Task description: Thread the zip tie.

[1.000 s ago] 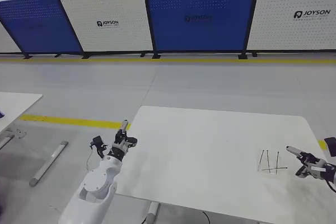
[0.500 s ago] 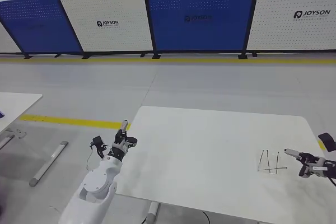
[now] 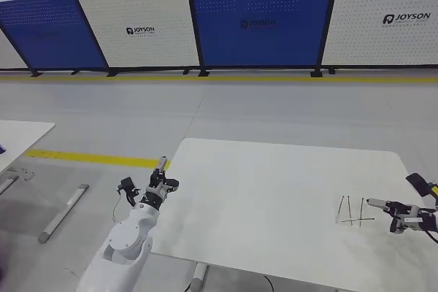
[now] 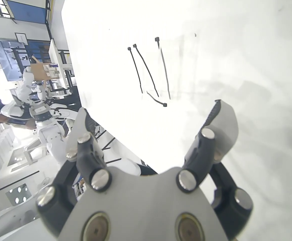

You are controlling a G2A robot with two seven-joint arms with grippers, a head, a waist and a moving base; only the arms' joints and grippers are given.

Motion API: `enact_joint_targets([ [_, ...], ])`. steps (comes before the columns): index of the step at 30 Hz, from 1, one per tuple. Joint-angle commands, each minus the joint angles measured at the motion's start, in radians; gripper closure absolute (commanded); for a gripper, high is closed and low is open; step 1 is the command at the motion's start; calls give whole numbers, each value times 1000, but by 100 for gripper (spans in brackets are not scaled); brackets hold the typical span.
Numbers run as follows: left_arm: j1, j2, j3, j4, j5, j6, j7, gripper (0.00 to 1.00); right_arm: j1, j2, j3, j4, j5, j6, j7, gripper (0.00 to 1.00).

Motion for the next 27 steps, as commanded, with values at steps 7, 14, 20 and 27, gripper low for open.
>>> enact_joint_targets([
  [7, 0, 0, 0, 0, 0, 0, 0, 0, 13, 11, -31, 95, 157, -206, 0, 0],
  [14, 0, 0, 0, 0, 0, 0, 0, 0, 13, 11, -31, 95, 157, -206, 0, 0],
  [20, 0, 0, 0, 0, 0, 0, 0, 0, 9, 8, -62, 100, 149, -166, -39, 0],
  [27, 0, 0, 0, 0, 0, 0, 0, 0, 26, 13, -77, 144, 168, -170, -28, 17],
])
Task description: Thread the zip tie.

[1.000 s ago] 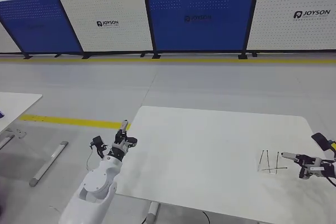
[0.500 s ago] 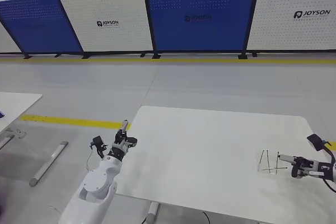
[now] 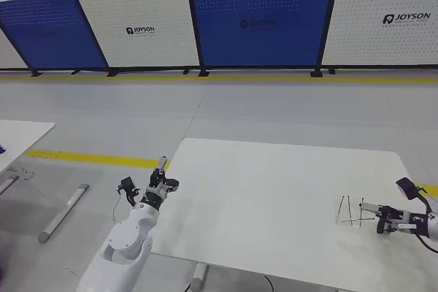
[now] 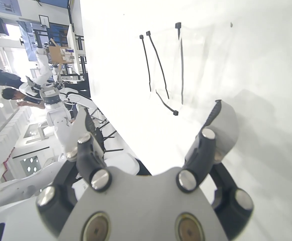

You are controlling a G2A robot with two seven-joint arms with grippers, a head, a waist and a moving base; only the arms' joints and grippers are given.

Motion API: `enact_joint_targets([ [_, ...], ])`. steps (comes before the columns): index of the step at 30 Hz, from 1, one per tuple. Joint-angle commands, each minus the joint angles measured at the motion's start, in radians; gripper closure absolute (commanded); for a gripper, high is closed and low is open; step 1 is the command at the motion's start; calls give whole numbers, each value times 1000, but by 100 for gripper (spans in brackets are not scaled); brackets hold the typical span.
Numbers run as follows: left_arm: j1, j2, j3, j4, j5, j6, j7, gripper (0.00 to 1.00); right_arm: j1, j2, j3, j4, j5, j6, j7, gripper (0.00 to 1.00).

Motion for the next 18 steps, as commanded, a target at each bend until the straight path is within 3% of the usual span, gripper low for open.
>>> enact_joint_targets([
  [1, 0, 0, 0, 0, 0, 0, 0, 0, 3, 2, -2, 9, 0, -1, 0, 29],
  [2, 0, 0, 0, 0, 0, 0, 0, 0, 5, 3, -3, 13, 1, -1, -1, 31],
  [5, 0, 0, 0, 0, 0, 0, 0, 0, 8, 6, -4, 25, 1, 1, -7, 50],
  [18, 0, 0, 0, 0, 0, 0, 0, 0, 29, 16, -25, 77, 21, 3, -8, 57],
])
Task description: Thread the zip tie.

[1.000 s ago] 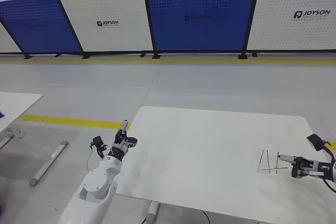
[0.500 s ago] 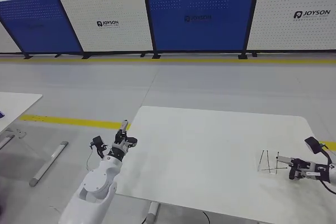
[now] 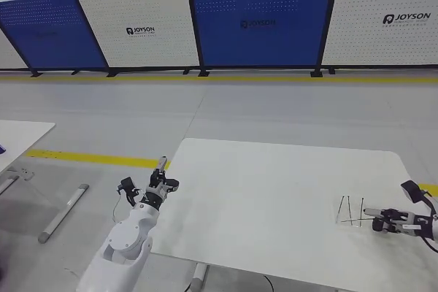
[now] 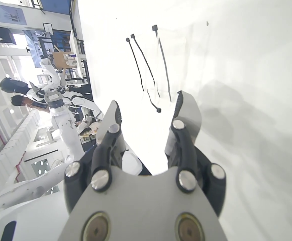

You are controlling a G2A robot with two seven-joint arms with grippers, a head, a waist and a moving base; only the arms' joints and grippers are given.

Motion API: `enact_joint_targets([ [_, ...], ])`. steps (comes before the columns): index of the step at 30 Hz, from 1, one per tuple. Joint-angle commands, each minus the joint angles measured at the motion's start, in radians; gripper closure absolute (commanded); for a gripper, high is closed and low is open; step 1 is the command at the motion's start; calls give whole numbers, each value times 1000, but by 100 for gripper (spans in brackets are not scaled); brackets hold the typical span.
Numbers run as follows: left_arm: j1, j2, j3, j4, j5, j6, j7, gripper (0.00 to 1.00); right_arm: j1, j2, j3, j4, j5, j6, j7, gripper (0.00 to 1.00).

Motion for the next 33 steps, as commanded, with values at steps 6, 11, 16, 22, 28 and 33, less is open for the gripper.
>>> enact_joint_targets([
  [6, 0, 0, 0, 0, 0, 0, 0, 0, 16, 3, -14, 32, 7, -5, -6, 65],
  [11, 0, 0, 0, 0, 0, 0, 0, 0, 27, 5, -24, 55, 27, -12, 5, 68],
  [16, 0, 0, 0, 0, 0, 0, 0, 0, 38, 6, -33, 78, 39, -21, 6, 76],
  [22, 0, 0, 0, 0, 0, 0, 0, 0, 51, 9, -45, 95, 46, -21, 9, 85],
  [28, 0, 0, 0, 0, 0, 0, 0, 0, 61, 11, -55, 106, 54, -21, 6, 100],
  [33, 0, 0, 0, 0, 0, 0, 0, 0, 61, 15, -50, 113, 85, -39, 13, 100],
])
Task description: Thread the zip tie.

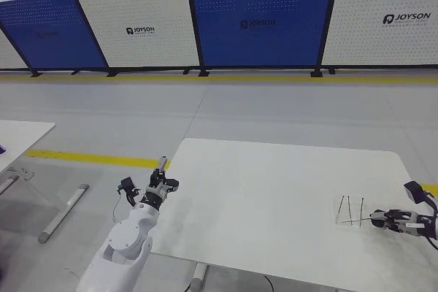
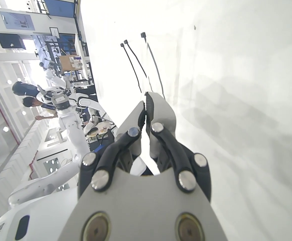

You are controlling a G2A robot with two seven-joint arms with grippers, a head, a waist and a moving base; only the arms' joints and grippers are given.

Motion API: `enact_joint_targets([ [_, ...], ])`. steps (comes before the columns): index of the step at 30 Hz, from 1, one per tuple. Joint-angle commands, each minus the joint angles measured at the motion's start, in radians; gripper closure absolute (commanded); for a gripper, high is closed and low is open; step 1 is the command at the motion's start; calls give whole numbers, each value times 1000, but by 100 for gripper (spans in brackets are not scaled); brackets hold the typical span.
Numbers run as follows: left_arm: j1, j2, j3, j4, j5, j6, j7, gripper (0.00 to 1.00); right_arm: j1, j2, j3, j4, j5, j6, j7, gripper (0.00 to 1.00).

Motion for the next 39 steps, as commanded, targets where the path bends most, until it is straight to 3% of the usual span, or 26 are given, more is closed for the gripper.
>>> enact_joint_targets([
  [1, 0, 0, 0, 0, 0, 0, 0, 0, -3, 2, 10, 1, 25, -16, 3, 100],
  [10, 0, 0, 0, 0, 0, 0, 0, 0, -80, 26, 136, -68, 263, -146, 26, 100],
  [12, 0, 0, 0, 0, 0, 0, 0, 0, -123, 31, 155, -127, 368, -170, 26, 100],
  [15, 0, 0, 0, 0, 0, 0, 0, 0, -212, 52, 185, -274, 484, -182, 26, 100],
  [25, 0, 0, 0, 0, 0, 0, 0, 0, -212, 52, 185, -274, 484, -182, 26, 100],
  [31, -14, -2, -1, -1, 20, -31, 6, 0, -252, 22, 117, -353, 574, -199, -150, 100],
  [36, 25, -5, 52, -75, 107, -68, -36, 0, -267, -15, 22, -466, 562, -199, -303, 100],
  [39, 48, -7, 108, -100, 173, -74, -79, 0, -283, -40, -51, -531, 482, -199, -409, 100],
])
